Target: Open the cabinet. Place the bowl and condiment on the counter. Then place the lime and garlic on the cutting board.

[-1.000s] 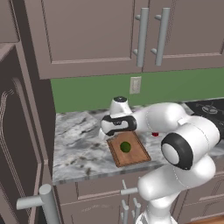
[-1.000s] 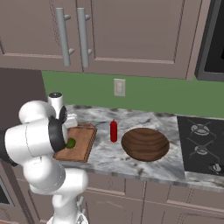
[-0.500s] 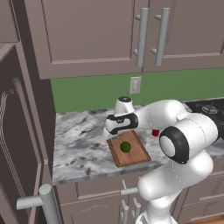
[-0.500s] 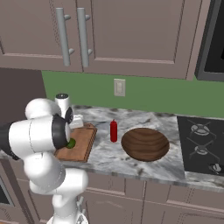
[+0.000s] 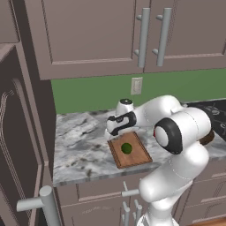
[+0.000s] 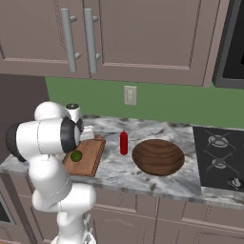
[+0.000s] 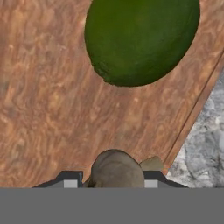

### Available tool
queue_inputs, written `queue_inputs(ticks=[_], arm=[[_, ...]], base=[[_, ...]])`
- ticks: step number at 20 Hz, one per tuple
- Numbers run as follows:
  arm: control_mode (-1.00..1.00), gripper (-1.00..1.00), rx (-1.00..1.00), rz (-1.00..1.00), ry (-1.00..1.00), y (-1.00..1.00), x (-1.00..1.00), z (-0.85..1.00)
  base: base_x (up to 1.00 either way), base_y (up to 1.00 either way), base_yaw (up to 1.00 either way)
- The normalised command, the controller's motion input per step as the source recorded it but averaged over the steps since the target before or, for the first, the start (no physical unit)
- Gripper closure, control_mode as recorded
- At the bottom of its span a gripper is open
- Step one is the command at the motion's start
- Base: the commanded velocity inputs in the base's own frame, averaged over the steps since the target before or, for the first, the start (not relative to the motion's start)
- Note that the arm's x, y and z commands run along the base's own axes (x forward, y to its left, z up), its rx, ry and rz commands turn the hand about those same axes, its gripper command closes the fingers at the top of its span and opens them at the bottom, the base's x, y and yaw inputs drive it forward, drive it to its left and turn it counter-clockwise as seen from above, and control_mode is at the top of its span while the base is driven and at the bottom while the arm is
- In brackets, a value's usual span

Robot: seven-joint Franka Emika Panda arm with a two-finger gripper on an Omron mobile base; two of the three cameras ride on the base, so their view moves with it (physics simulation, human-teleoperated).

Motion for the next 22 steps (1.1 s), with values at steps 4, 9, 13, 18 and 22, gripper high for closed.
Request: queue_inputs(ticks=[4,9,13,18,22], arm=[[-1.0,1.0,0.0,0.0,0.0,0.0,0.23,-0.12],[-1.0,-1.0,0.0,0.0,0.0,0.0,0.17,-0.16],[-1.0,-1.0,0.0,0.0,0.0,0.0,0.13,-0.08],[-1.0,-1.0,0.0,0.0,0.0,0.0,0.0,0.0],[-1.0,-1.0,0.0,0.0,0.0,0.0,0.0,0.01]], base=[[0.0,0.0,0.0],[0.0,0.0,0.0],[0.0,0.0,0.0],[0.0,0.0,0.0],[0.0,0.0,0.0]])
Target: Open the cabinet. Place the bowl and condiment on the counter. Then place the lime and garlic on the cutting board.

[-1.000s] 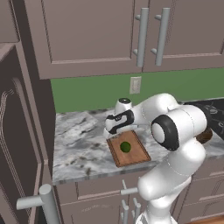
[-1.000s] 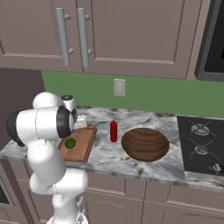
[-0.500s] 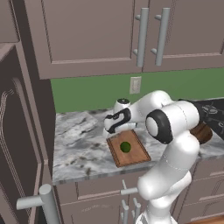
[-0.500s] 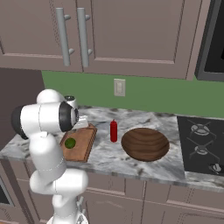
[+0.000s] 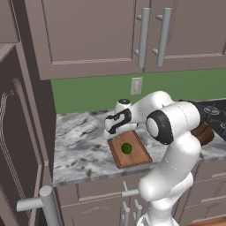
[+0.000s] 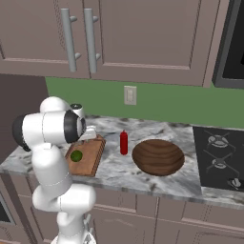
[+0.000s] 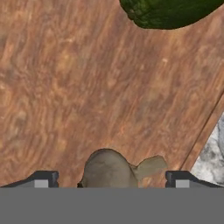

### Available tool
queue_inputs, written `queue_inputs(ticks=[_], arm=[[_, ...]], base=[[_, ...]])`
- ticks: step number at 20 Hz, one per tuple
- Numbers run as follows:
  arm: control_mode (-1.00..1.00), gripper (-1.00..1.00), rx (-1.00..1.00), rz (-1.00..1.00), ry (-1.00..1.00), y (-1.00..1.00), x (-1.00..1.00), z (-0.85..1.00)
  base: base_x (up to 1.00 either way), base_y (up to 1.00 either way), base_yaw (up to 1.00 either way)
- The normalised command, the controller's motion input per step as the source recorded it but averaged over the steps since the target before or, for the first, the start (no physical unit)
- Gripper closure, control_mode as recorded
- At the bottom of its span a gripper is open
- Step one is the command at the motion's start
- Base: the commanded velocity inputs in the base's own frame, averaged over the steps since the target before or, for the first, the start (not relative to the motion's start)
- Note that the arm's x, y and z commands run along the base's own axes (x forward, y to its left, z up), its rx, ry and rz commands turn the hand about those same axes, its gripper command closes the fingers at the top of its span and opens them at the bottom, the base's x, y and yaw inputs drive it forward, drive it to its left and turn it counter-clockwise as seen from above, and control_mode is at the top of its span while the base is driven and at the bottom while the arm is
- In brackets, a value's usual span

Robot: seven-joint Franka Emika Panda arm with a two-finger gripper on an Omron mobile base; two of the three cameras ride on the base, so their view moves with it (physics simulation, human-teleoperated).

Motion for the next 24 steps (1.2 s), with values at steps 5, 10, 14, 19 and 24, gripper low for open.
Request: queue_inputs(ticks=[5,10,14,19,24], arm=[[-1.0,-1.0,0.0,0.0,0.0,0.0,-0.06,0.2],[-1.0,-1.0,0.0,0.0,0.0,0.0,-0.02,0.38],[-1.0,-1.0,0.0,0.0,0.0,0.0,-0.1,0.29],[-1.0,-1.0,0.0,0.0,-0.01,0.0,-0.29,0.15],[-1.0,-1.0,0.0,-0.01,-0.06,0.0,-0.53,0.04]], base=[[0.0,0.0,0.0],[0.0,0.0,0.0],[0.0,0.0,0.0],[0.0,0.0,0.0],[0.0,0.0,0.0]])
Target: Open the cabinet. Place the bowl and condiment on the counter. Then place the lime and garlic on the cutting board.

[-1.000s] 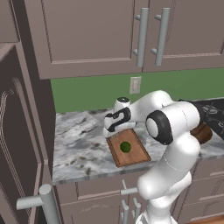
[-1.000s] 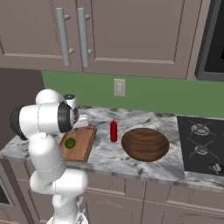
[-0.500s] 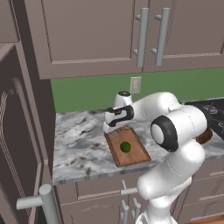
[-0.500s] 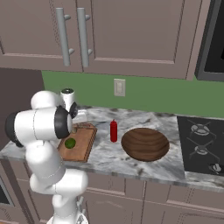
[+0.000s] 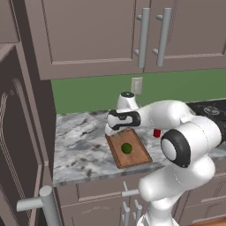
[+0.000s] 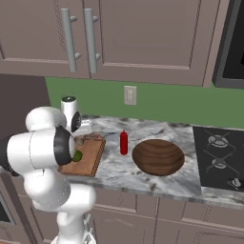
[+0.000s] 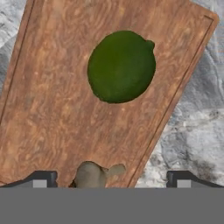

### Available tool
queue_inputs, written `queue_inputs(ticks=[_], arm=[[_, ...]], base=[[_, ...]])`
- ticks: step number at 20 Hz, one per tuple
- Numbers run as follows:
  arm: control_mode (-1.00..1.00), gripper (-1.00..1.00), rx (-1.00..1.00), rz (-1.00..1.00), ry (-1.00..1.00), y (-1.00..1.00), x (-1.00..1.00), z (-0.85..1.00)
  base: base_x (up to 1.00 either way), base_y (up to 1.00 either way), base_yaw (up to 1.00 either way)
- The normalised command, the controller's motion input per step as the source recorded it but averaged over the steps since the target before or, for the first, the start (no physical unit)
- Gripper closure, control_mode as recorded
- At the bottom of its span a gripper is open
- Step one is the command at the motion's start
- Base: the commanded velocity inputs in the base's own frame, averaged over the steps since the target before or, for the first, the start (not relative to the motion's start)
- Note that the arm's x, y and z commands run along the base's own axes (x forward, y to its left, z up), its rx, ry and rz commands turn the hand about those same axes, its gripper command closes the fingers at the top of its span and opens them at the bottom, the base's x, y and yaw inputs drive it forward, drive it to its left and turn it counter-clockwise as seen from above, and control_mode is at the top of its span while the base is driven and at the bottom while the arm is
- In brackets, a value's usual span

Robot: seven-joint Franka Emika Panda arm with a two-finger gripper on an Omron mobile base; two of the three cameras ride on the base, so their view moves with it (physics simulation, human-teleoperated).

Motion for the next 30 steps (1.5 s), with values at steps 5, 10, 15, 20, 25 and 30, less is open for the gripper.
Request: queue_inputs(ticks=[5,10,15,20,25,30], arm=[[-1.0,-1.0,0.0,0.0,-0.08,0.0,-0.59,0.37],[-1.0,-1.0,0.0,0.0,-0.04,0.0,-0.51,0.51],[-1.0,-1.0,0.0,0.0,-0.02,0.0,-0.49,0.45],[-1.0,-1.0,0.0,0.0,-0.01,0.0,-0.51,0.46],[-1.0,-1.0,0.0,0.0,-0.01,0.0,-0.51,0.46],[-1.0,-1.0,0.0,0.0,-0.03,0.0,-0.53,0.5]], base=[[0.0,0.0,0.0],[0.0,0.0,0.0],[0.0,0.0,0.0],[0.0,0.0,0.0],[0.0,0.0,0.0],[0.0,0.0,0.0]])
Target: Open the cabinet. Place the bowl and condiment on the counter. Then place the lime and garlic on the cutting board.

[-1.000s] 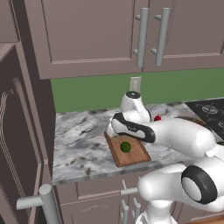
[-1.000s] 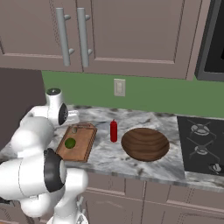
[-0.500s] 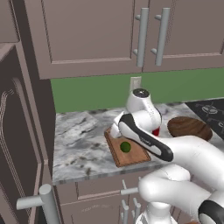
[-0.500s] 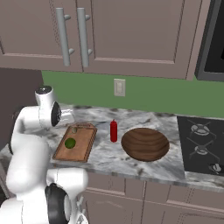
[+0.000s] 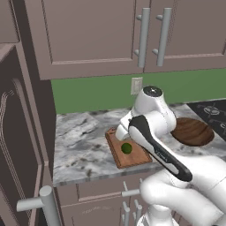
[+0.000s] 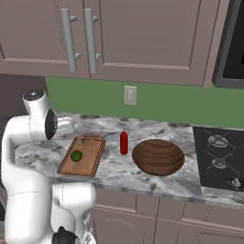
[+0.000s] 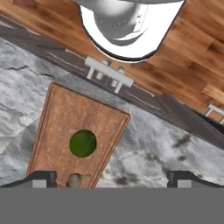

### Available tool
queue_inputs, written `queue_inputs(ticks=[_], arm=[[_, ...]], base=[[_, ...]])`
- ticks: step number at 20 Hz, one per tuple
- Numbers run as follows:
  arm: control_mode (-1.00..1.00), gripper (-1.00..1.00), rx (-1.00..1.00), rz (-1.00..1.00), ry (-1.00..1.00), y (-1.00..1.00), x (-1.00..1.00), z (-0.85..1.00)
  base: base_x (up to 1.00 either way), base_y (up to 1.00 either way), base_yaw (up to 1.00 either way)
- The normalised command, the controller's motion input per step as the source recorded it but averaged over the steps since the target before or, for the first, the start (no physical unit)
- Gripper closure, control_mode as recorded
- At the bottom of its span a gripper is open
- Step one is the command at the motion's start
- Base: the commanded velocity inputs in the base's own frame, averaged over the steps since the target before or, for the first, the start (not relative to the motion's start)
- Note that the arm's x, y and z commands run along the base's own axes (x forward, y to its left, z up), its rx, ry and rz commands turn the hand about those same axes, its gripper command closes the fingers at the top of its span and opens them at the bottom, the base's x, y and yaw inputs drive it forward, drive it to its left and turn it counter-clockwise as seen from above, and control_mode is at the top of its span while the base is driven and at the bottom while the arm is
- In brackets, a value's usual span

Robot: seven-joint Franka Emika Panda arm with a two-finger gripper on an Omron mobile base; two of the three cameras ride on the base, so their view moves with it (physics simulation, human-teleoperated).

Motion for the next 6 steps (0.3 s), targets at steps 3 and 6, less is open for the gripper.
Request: queue_inputs(ticks=[3,6], arm=[[-1.0,-1.0,0.0,0.0,-0.03,0.0,-0.54,0.48],[-1.0,-1.0,0.0,0.0,-0.04,0.0,-0.55,0.45]], base=[[0.0,0.0,0.0],[0.0,0.0,0.0]])
